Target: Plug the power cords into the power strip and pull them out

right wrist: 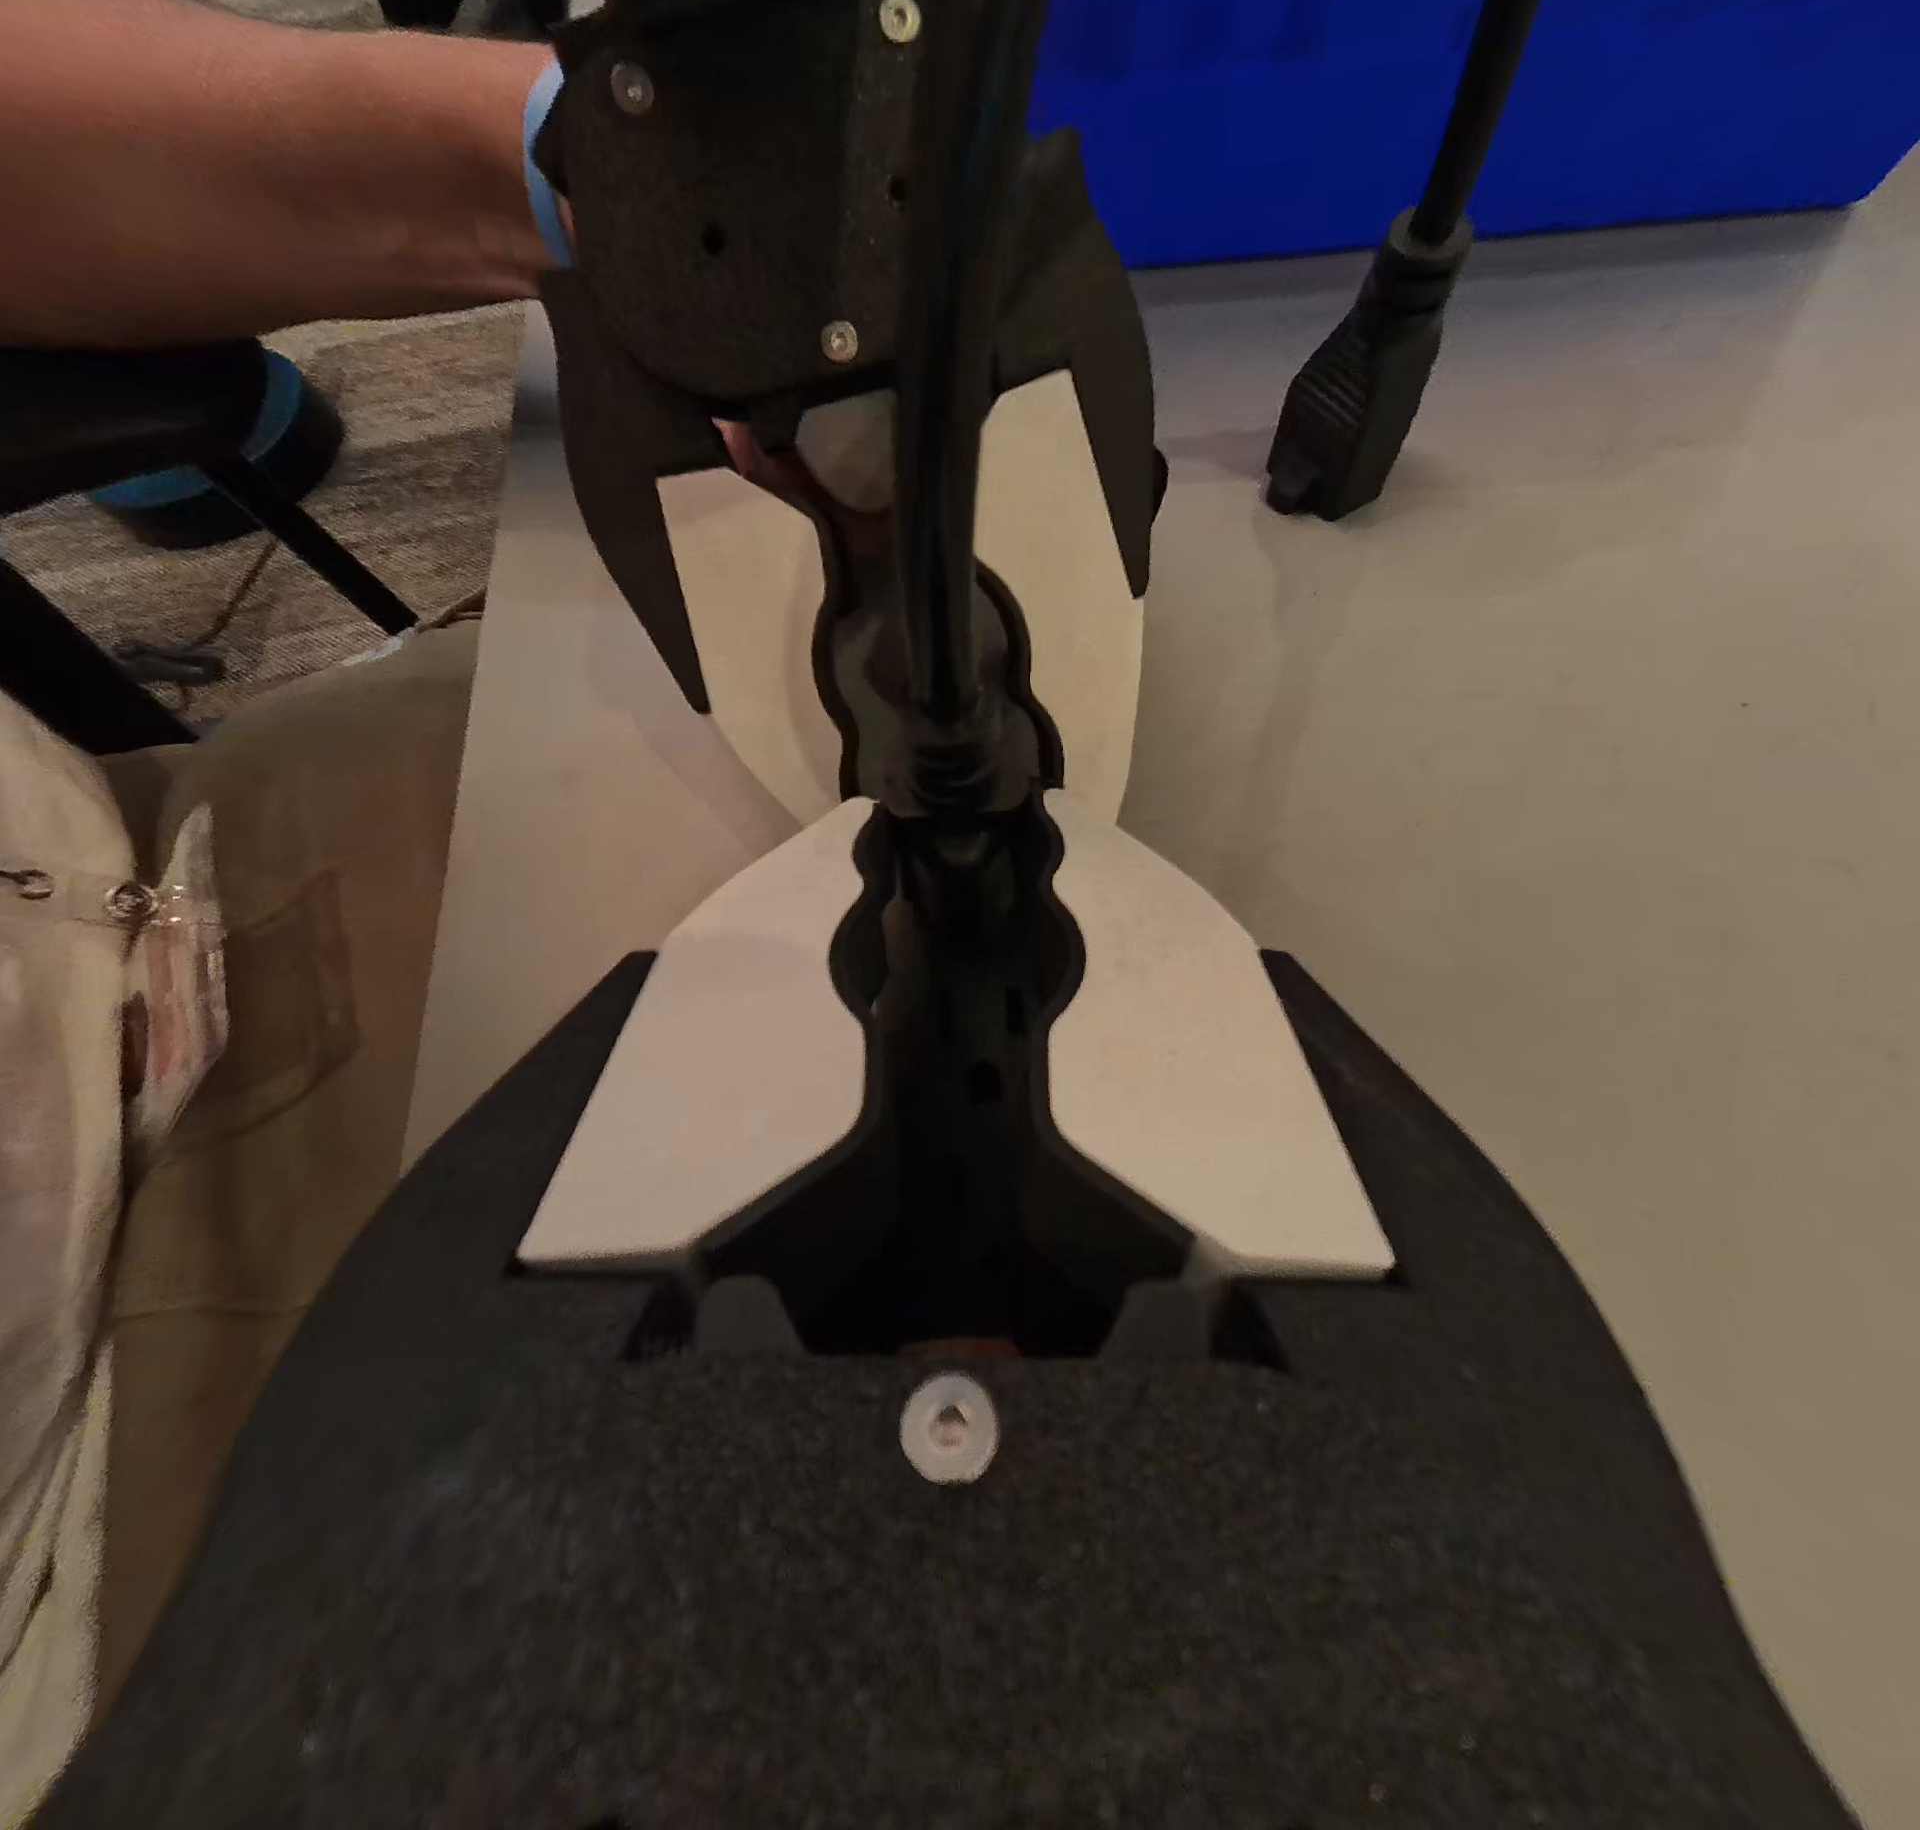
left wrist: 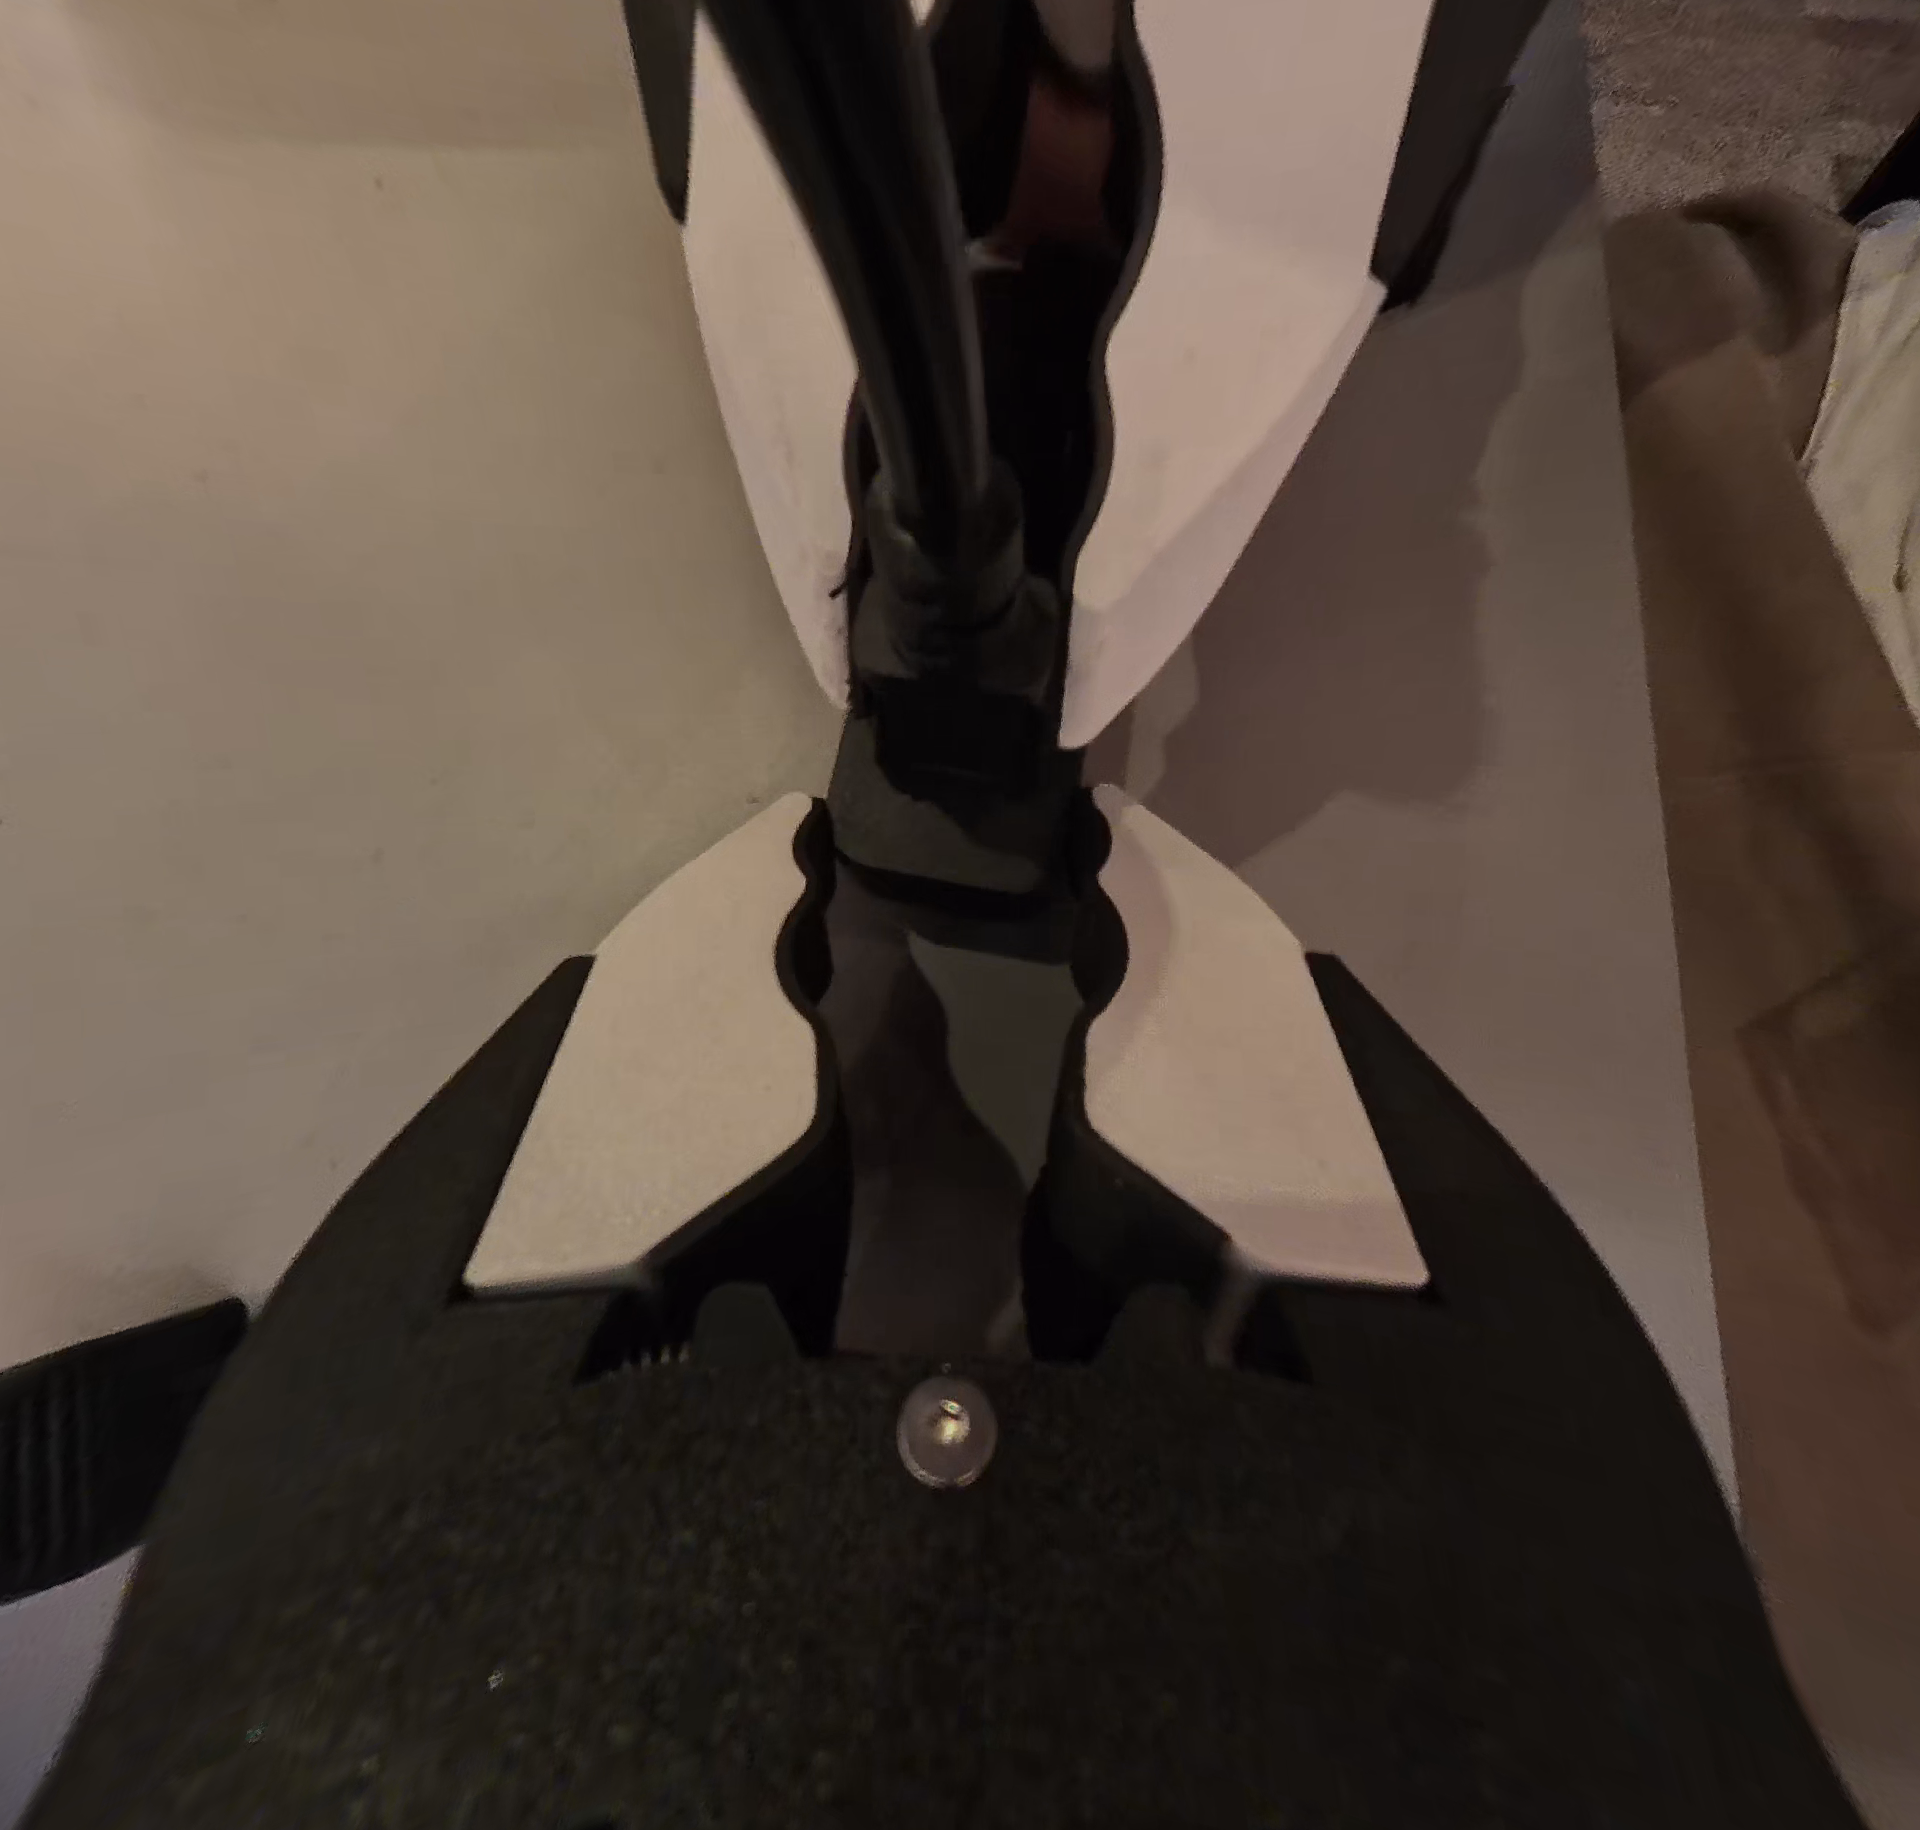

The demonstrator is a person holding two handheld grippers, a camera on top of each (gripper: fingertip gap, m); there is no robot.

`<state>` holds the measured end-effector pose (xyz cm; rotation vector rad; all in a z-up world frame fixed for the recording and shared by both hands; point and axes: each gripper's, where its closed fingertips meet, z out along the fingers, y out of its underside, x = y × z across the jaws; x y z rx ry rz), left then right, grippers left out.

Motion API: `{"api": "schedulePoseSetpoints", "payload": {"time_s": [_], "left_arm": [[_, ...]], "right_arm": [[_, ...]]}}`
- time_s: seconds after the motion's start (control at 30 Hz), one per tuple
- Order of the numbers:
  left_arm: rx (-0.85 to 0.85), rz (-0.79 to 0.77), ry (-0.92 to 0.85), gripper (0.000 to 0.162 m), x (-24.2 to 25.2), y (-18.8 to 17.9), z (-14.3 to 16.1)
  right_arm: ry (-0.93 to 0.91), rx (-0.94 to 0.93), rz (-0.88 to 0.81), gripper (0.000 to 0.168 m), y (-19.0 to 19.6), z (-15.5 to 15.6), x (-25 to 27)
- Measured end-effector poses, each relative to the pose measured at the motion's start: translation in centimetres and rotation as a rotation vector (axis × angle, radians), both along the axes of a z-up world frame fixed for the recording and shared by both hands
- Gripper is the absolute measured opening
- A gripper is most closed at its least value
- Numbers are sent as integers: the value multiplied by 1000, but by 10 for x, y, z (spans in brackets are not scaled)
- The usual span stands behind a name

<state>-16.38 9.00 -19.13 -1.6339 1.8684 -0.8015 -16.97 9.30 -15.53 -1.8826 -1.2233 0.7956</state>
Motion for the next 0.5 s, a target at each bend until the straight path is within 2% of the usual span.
{"api": "schedulePoseSetpoints", "payload": {"time_s": [0.13, 0.23, 0.5], "left_arm": [[-21, -10, -30, 44, 1, -2, 4], [-6, -15, 18, 44, -1, -2, -2], [3, -24, -3, 45, -1, -3, 0]], "right_arm": [[65, -24, 17, 23, -3, 6, 4], [-11, 20, 10, 23, -2, -1, 0], [18, 2, 23, 23, -5, 1, 2]]}}
